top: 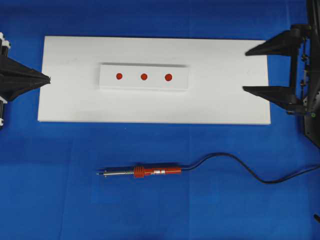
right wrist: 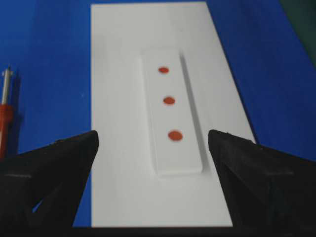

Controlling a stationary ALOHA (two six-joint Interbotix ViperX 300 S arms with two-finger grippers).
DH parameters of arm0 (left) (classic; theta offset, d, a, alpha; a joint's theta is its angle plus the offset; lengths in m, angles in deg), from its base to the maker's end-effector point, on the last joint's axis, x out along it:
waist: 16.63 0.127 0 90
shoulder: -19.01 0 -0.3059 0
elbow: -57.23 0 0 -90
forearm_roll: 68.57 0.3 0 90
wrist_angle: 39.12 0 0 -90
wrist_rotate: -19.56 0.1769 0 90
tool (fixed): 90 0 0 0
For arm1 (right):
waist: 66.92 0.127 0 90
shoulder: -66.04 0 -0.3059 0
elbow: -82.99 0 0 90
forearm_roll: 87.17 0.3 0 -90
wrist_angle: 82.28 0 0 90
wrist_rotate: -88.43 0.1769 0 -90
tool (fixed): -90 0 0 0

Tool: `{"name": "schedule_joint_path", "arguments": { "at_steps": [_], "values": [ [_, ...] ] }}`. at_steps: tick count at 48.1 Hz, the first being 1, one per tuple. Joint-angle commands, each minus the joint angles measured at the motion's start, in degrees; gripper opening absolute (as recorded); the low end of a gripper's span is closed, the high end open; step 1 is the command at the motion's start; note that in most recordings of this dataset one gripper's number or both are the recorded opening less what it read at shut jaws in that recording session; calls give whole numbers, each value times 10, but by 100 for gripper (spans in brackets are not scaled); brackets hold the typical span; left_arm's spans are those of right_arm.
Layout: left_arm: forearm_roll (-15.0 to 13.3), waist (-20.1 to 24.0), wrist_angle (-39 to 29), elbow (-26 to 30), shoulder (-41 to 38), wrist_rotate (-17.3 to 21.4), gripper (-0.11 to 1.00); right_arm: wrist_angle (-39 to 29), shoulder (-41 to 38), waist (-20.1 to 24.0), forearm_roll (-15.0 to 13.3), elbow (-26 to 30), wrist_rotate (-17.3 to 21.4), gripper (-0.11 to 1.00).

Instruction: Touch the tip of the soldering iron to the mark.

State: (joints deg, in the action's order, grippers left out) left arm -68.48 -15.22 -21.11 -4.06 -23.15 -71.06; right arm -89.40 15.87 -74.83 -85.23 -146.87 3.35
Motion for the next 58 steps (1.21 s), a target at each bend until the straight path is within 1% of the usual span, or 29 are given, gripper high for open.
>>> {"name": "schedule_joint_path", "arguments": {
  "at_steps": [1,9,17,58],
  "values": [
    [0,1,5,11,-2,-1,2,5,29,-1,-1,-18,2,87],
    [0,1,6,11,-2,-2,2,4,69,-1,2,-63,4,87],
    [0,1,6,10,-2,-2,2,3,87,-1,3,-79,4,87],
    [0,1,5,9,-2,-2,2,2,89,-1,3,-82,5,87]
  ]
}}
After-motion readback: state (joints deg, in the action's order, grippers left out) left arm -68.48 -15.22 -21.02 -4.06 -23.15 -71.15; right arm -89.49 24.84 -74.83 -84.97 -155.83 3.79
